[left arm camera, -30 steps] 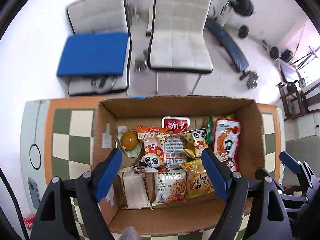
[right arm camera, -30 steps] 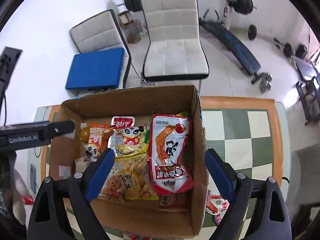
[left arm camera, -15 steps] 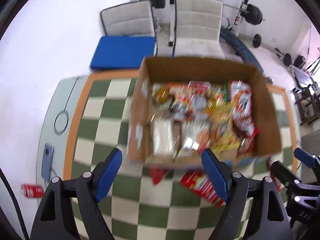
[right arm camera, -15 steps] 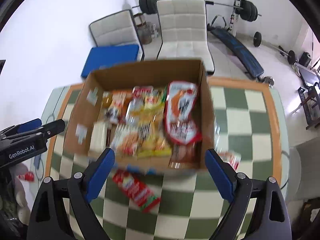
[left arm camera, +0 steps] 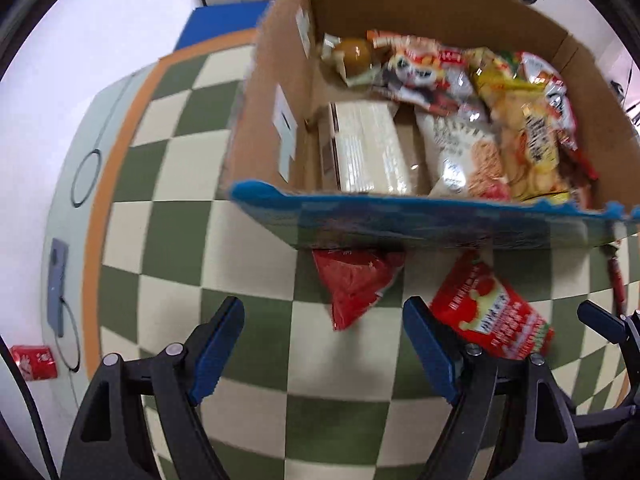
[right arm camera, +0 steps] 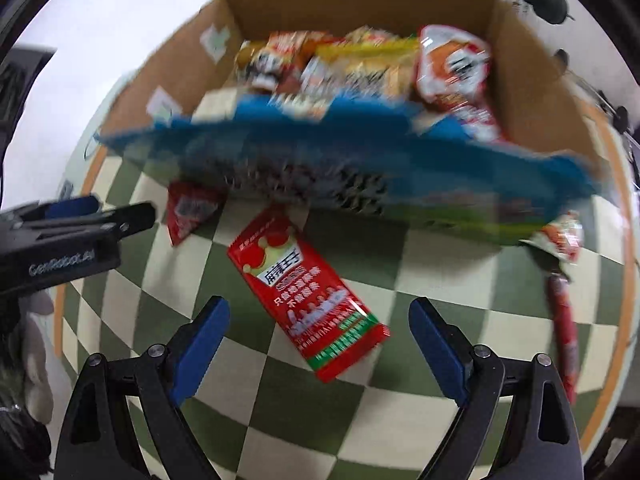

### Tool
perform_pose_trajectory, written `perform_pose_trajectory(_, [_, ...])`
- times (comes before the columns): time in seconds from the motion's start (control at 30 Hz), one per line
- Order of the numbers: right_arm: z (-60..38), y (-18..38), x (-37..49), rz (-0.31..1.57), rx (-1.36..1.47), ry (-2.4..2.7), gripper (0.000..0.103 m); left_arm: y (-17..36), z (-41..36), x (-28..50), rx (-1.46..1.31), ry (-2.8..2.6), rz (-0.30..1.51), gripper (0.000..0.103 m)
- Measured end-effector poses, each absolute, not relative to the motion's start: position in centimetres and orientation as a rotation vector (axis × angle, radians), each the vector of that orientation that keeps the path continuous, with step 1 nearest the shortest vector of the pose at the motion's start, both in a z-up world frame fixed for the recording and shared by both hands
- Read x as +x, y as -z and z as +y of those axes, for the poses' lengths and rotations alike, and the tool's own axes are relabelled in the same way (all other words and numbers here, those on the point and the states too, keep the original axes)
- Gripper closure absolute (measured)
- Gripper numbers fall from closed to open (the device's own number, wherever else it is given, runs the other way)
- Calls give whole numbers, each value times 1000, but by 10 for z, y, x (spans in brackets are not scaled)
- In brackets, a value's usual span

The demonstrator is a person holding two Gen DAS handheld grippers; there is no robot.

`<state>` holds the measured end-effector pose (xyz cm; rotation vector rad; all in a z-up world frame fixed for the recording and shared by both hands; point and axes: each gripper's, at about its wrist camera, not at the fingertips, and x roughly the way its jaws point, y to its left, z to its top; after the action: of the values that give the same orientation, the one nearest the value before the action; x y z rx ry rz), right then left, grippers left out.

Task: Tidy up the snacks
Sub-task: 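Grasp the small red candy packet with the left tool while the right tool grasps the red spicy-strip packet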

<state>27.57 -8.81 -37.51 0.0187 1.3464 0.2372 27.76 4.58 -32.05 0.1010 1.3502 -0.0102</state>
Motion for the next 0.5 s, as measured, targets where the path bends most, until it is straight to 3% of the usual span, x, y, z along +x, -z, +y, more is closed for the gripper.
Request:
perform_pose_trajectory(0.3, [-64, 428, 286, 1415, -66, -282, 11, 339, 34, 284, 144, 68, 1342, 22])
perform_pose_trajectory(0.5, [-52, 435, 271, 1386, -206, -196, 31, 341, 26, 292, 155, 90, 1338, 22])
